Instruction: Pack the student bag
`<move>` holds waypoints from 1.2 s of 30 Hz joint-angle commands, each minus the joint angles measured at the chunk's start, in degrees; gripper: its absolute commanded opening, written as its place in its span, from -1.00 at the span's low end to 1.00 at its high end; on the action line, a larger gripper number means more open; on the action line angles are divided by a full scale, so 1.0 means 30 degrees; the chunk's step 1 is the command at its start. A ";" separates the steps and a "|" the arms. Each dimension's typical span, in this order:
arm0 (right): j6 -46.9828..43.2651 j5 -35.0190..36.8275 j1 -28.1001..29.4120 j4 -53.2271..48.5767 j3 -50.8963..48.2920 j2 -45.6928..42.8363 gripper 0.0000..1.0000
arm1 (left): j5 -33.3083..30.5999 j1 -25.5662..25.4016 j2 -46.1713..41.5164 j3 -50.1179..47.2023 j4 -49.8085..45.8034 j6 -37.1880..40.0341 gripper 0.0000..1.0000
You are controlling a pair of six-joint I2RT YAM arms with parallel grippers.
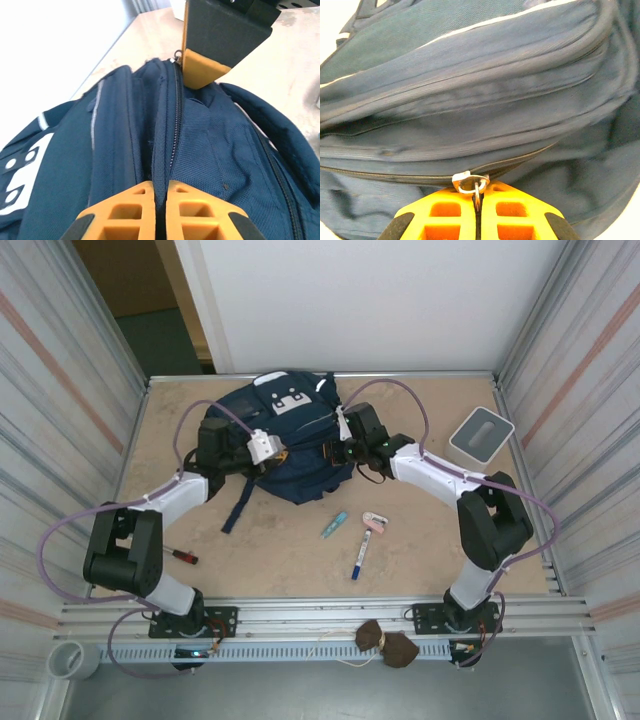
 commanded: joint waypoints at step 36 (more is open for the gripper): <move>0.0083 0.1508 -0.1350 -0.0038 -0.0592 -0.0424 -1.00 | 0.2163 0.1652 -0.0729 -0.0612 0.3133 -0.2903 -0.93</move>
